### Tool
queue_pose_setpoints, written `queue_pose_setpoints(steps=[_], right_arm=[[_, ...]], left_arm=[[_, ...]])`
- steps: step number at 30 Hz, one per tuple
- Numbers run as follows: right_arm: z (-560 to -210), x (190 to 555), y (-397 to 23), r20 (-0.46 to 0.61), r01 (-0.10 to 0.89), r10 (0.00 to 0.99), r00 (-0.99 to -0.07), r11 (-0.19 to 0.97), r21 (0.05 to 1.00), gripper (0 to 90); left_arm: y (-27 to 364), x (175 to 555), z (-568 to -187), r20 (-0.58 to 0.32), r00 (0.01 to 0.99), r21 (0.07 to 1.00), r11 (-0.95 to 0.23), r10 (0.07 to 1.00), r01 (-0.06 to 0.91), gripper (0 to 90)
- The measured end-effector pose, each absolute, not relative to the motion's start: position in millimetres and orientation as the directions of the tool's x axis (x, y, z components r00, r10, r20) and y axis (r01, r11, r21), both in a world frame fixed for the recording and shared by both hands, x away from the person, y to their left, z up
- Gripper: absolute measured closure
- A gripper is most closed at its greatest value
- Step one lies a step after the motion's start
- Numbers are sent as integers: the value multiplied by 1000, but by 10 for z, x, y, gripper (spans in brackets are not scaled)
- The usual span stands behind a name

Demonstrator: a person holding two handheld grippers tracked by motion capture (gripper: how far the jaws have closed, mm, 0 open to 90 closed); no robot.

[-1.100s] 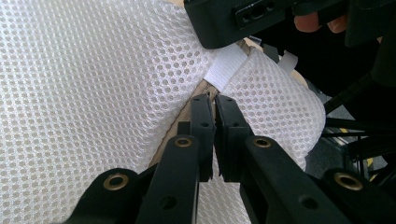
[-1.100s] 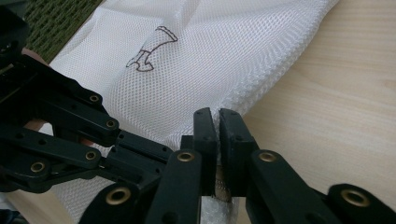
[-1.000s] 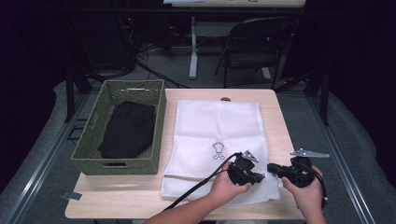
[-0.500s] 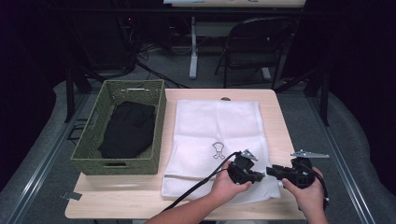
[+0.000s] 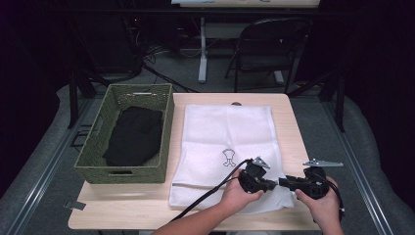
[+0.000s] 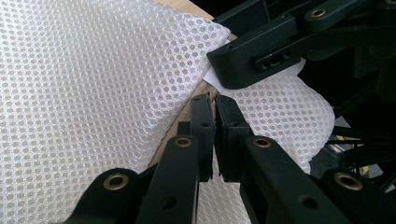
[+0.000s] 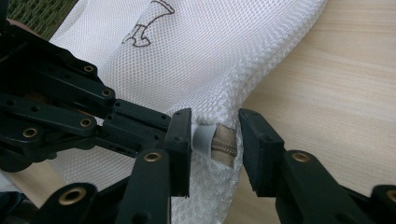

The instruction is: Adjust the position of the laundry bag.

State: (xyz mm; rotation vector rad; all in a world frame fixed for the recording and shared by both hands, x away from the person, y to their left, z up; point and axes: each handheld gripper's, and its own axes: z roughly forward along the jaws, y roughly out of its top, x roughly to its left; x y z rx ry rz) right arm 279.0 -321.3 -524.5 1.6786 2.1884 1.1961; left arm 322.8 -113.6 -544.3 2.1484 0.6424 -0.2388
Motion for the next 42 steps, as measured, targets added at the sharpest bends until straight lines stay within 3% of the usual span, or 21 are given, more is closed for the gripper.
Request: queue_pose_setpoints(steps=[11,42], right_arm=[[-5222,2773,-3165,337,757,856,-393,93,646,783],[-5191,2751,-3118,287,729,863,-415,127,673,829]], left_arm=[[-1130,3242,-5451,-392,846,686,-498,362,531,875],[-1110,3261,-5433,-397,839,684,-490,372,540,875]])
